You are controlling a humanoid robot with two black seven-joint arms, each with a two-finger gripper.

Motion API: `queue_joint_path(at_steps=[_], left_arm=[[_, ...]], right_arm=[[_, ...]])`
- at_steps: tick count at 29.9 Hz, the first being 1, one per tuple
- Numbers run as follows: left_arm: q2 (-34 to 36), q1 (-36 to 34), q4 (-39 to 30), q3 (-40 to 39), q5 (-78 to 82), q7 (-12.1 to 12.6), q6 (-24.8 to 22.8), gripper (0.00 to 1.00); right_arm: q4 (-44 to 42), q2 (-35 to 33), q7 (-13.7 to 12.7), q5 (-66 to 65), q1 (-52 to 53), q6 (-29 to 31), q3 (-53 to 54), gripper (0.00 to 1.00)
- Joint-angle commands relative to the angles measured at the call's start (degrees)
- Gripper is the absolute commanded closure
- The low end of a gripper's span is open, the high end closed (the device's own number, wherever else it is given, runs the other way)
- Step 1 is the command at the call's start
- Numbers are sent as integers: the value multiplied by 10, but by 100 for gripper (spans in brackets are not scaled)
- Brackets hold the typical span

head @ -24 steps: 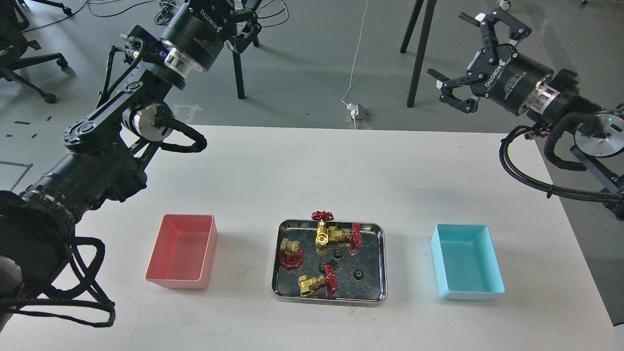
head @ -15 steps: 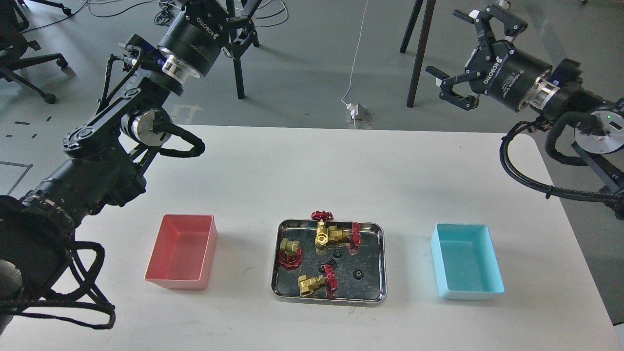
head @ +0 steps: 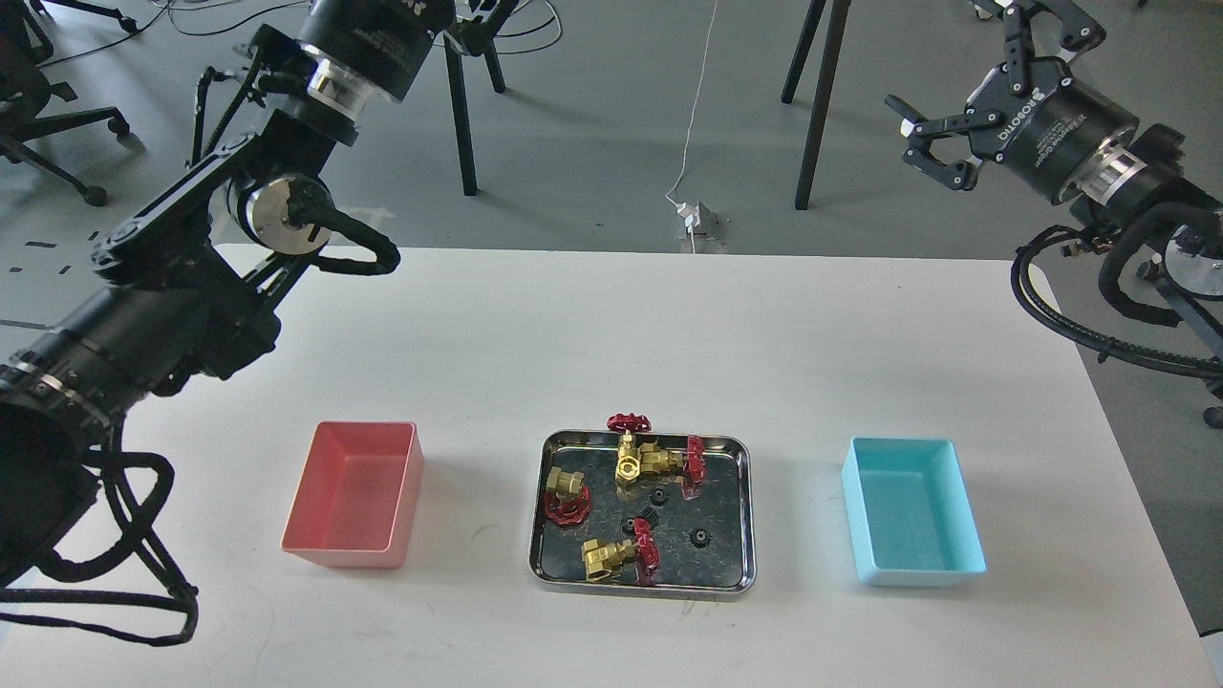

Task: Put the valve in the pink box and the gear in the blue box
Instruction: 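Raise the left arm and swing it over the table toward the tray, then lower the left gripper onto the brass valve nearest the pink box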

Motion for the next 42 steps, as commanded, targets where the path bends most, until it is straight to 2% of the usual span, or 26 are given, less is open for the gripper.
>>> queue_joint_path(at_steps=[1, 4, 5, 8, 10, 13, 16, 18, 22, 27, 42], left_arm=[[70, -131, -69, 209, 72, 0, 0, 0], [109, -240, -158, 370, 175, 0, 0, 1], [122, -281, -191, 427, 222, 0, 14, 1], [135, -384, -290, 588, 360, 0, 104, 1], [133, -428, -341, 685, 443, 0, 179, 2], [123, -444, -382, 819, 551, 0, 321, 3], [84, -426, -381, 912, 595, 0, 410, 4], [72, -371, -364, 928, 601, 0, 442, 4], [49, -272, -286, 890, 601, 0, 479, 4], [30, -186, -211, 844, 606, 0, 494, 4], [-49, -113, -98, 838, 606, 0, 494, 11]], right_arm=[[-5, 0, 1, 1, -14, 0, 18, 0], [-4, 0, 1, 1, -27, 0, 29, 0], [-4, 1, 1, 1, -30, 0, 32, 0], [-3, 3, 1, 1, -35, 0, 35, 0], [-2, 8, 1, 1, -35, 0, 34, 0], [-2, 15, 1, 1, -35, 0, 33, 0], [-4, 40, 0, 1, -28, 0, 34, 0], [-6, 48, -5, 1, -20, -8, 32, 0], [-23, 74, -7, -1, 18, -36, 22, 0], [-68, 109, -7, -3, 40, -42, 22, 0], [-67, 103, -7, -4, 36, -43, 3, 0]])
